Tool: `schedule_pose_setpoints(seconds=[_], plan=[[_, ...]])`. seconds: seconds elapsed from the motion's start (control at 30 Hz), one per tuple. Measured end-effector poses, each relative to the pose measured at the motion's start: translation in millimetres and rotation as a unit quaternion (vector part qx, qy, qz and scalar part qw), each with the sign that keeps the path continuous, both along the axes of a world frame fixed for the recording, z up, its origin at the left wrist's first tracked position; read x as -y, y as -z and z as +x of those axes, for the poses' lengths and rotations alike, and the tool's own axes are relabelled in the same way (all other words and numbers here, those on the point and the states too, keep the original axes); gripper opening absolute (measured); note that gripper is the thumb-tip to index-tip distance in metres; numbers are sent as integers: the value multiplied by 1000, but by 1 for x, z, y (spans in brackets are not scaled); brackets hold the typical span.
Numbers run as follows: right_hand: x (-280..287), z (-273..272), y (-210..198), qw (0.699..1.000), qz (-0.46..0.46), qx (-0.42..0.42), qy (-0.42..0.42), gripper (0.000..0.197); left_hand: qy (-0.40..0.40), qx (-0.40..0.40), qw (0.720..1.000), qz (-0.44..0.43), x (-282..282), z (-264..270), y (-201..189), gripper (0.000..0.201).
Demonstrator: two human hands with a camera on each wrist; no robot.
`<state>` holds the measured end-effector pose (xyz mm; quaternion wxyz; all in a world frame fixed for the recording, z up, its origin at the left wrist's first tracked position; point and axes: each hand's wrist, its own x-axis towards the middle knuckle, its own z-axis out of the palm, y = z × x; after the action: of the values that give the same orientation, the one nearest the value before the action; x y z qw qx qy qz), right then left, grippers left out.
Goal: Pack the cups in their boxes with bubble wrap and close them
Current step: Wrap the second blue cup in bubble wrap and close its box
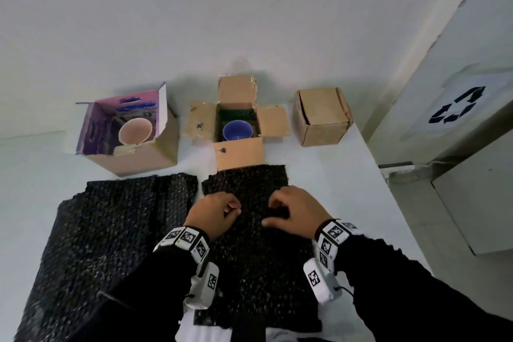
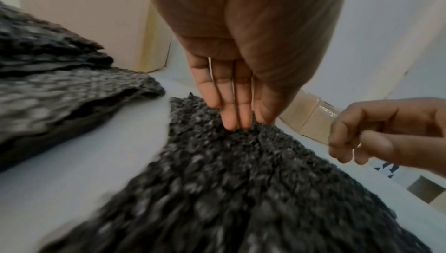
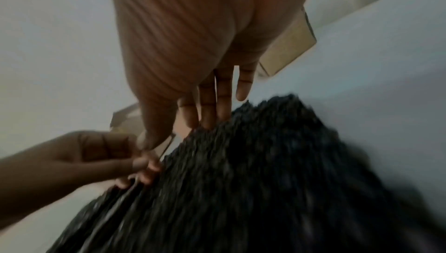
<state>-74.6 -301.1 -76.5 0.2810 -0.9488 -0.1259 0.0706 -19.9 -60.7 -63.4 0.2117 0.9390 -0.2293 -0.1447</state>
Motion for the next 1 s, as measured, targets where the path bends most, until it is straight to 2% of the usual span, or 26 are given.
schedule_pose_setpoints(seconds=[0.07, 0.1, 0.17, 0.27, 0.33, 0.4, 0.5, 0.6, 0.63, 0.7, 0.73, 0.77, 0.8, 0.87, 0.9, 0.93, 1.0], plan=[[-18, -18, 9, 997, -71, -13, -27, 73, 15, -14, 1000, -4, -14, -9, 9, 13], [-25, -24, 12, 993, -107, -8, -43, 76, 19, -21, 1000, -7, -20, -12, 12, 13], [-37, -32, 18, 990, -128, 25, -52, 59, 35, -20, 999, -15, -28, -17, 18, 13], [-43, -35, 20, 996, -54, 72, 22, 22, 56, -10, 998, -36, -33, -19, 22, 15], [-43, -34, 13, 995, 11, 59, 83, 13, 64, -11, 997, -38, -33, -19, 24, 20], [-38, -33, 4, 983, 67, 41, 163, 11, 61, -3, 998, -22, -32, -19, 26, 26], [-27, -33, -7, 942, 127, 74, 301, 13, 87, 61, 994, 0, -26, -21, 27, 38], [-18, -35, -18, 905, 177, 116, 370, 27, 146, 91, 984, -42, -13, -27, 23, 36], [-16, -36, -20, 899, 187, 115, 378, 29, 169, 77, 982, -28, -9, -29, 24, 44], [-15, -35, -19, 891, 208, 86, 394, 28, 207, 39, 975, 67, -2, -31, 27, 70], [-16, -34, -17, 888, 219, 67, 400, 24, 218, 34, 969, 112, 1, -30, 28, 75], [-17, -34, -14, 885, 230, 51, 402, 18, 216, 36, 966, 135, 3, -29, 29, 70], [-17, -35, -12, 885, 237, 41, 398, 12, 206, 44, 968, 134, 5, -27, 28, 57], [-16, -38, -10, 895, 236, 37, 377, 24, 190, 57, 974, 106, 8, -24, 26, 28], [-16, -39, -11, 902, 231, 39, 364, 30, 182, 61, 978, 84, 10, -21, 24, 22], [-15, -40, -11, 907, 226, 41, 353, 33, 173, 68, 981, 56, 10, -19, 22, 22], [-12, -36, -14, 909, 215, 47, 353, 29, 153, 98, 983, -5, 9, -13, 13, 36]])
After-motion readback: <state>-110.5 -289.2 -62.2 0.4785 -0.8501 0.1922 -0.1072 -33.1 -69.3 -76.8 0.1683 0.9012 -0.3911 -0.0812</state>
